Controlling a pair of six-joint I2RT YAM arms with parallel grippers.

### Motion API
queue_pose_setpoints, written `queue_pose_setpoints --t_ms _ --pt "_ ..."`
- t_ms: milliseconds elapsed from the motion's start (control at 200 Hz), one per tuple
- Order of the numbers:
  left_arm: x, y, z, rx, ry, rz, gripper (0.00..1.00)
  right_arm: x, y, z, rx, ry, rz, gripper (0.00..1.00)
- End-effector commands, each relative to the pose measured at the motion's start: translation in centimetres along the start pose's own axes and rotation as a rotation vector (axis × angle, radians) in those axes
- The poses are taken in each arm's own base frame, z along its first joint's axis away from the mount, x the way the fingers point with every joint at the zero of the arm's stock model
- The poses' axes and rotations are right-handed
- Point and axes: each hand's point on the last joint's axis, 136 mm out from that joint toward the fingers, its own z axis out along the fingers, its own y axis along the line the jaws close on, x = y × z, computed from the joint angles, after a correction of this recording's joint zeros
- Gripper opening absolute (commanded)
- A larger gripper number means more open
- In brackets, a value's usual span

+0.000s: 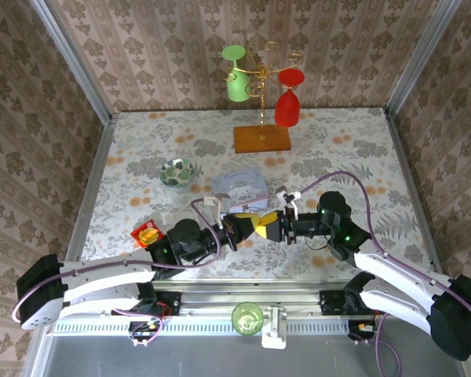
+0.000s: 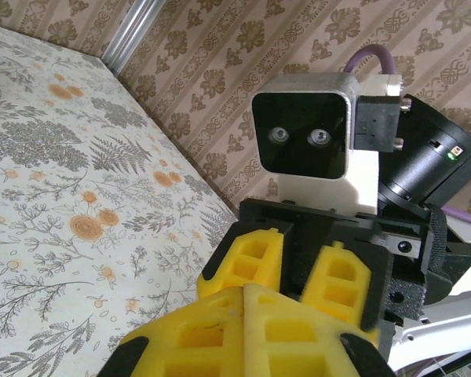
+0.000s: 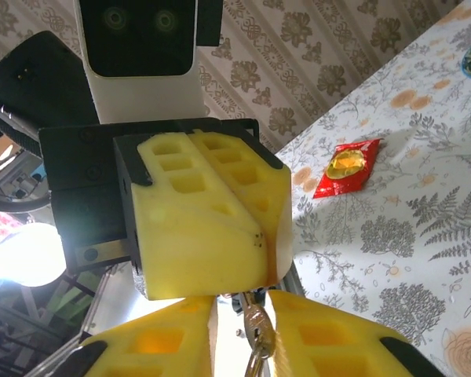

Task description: Unlock a padlock with a key

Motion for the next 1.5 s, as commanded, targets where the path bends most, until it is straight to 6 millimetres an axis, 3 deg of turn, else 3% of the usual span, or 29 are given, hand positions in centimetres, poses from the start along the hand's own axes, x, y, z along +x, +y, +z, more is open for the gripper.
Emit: queue_pose_setpoints --t_ms 0,330,355,380,410,500,570,690,775,865,1000,1160,1320,1495 --pt "0.2 0.1 0.2 -0.003 0.018 0.019 0.00 -1.0 1.5 -0.3 -0.049 -0.023 -0.050 0.14" --pt "0.8 1.1 0.5 -0.052 0.042 0.006 0.00 -0.3 0.8 -0.6 -0.024 -0.017 -0.035 0.00" --pt "0.8 1.4 0.5 -0.067 0.046 0.007 0.12 -0.2 0.7 -0.6 -0.016 -0.017 -0.036 0.00" --pt "0.9 1.8 0.5 -0.091 0.048 0.008 0.35 -0.1 0.5 -0.7 -0.002 -0.015 -0.036 0.00" --pt "0.9 2.5 0.3 -0.131 0.046 0.003 0.51 0.0 0.3 -0.8 0.014 -0.013 -0.035 0.00" --pt "0.1 4.2 -0.6 -0.216 -0.007 0.003 0.66 0.6 -1.1 -1.2 0.105 0.001 -0.030 0.00" --pt "-0.7 4.3 -1.1 -0.226 -0.050 0.001 0.77 1.1 -1.6 -1.4 0.137 0.013 -0.028 0.00" --pt "-1.3 3.4 -0.8 -0.208 -0.037 0.027 0.75 1.7 -2.2 -1.5 0.162 0.028 -0.007 0.00" --pt "-1.4 3.9 -1.3 -0.249 -0.030 0.028 0.68 2.4 -3.3 -1.7 0.210 0.039 0.020 0.00" --pt "-0.7 6.2 -2.3 -0.333 -0.035 -0.053 0.67 3.3 -5.8 -2.2 0.338 0.057 0.071 0.00" --pt "2.8 11.1 -3.6 -0.500 0.010 -0.184 0.73 5.2 -9.0 -2.9 0.479 0.077 0.178 0.00" --pt "6.1 13.5 -3.3 -0.610 0.105 -0.187 0.73 8.1 -14.3 -6.6 0.832 0.073 0.354 0.00" --pt "7.6 15.8 -2.4 -0.664 0.119 -0.151 0.71 9.0 -14.5 -6.7 0.835 0.070 0.409 0.00" --pt "8.0 17.8 -0.9 -0.631 0.115 -0.192 0.72 9.2 -14.4 -7.0 0.843 0.063 0.406 0.00"
